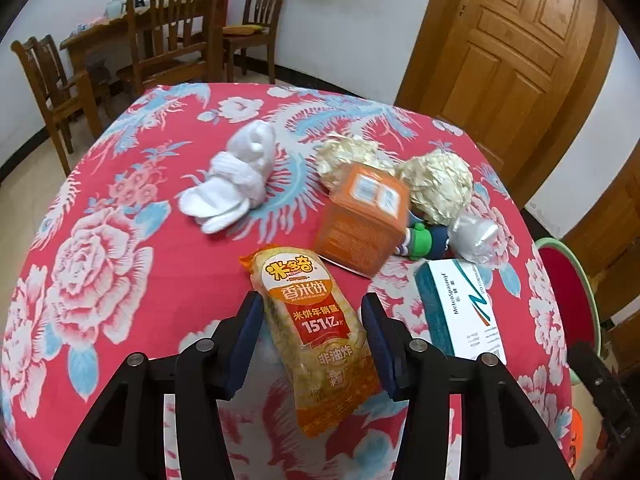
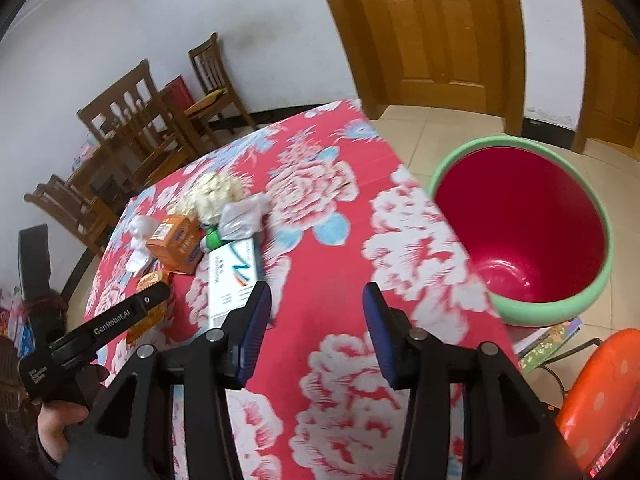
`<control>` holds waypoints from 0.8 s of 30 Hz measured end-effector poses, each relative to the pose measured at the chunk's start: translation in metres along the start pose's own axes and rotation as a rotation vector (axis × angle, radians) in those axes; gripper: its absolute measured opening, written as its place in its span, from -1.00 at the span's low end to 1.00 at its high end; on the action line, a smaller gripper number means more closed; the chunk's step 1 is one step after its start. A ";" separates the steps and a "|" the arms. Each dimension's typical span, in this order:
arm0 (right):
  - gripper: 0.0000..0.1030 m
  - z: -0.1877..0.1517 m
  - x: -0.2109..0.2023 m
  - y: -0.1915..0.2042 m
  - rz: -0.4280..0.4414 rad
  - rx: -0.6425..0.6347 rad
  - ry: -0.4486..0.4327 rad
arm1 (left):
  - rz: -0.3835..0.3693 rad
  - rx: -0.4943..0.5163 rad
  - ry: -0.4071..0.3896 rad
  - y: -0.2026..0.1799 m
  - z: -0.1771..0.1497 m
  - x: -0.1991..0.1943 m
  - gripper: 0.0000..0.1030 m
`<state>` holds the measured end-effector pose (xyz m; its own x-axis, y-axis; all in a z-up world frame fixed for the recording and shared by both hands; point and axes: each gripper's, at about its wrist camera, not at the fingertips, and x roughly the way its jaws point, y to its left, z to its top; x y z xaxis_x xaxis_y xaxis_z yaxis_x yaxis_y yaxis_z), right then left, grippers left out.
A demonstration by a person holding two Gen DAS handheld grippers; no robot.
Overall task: Collect trash
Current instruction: 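Grasp the yellow snack bag with left gripper while right gripper approaches the white box, then grasp the white medicine box with the right gripper and lift it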
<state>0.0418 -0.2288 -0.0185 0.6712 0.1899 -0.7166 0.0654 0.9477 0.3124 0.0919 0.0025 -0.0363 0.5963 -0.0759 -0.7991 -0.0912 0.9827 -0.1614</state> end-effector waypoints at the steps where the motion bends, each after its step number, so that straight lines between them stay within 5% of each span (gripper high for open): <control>1: -0.02 -0.001 0.002 0.003 0.003 -0.007 0.004 | 0.002 -0.001 -0.004 0.002 0.000 -0.001 0.01; 24: 0.24 -0.015 0.061 0.062 0.000 -0.168 0.131 | 0.023 -0.076 -0.041 0.047 -0.003 -0.013 0.01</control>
<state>0.0757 -0.1548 -0.0524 0.5686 0.2115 -0.7949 -0.0662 0.9750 0.2121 0.0772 0.0488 -0.0350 0.6256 -0.0452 -0.7789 -0.1647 0.9682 -0.1884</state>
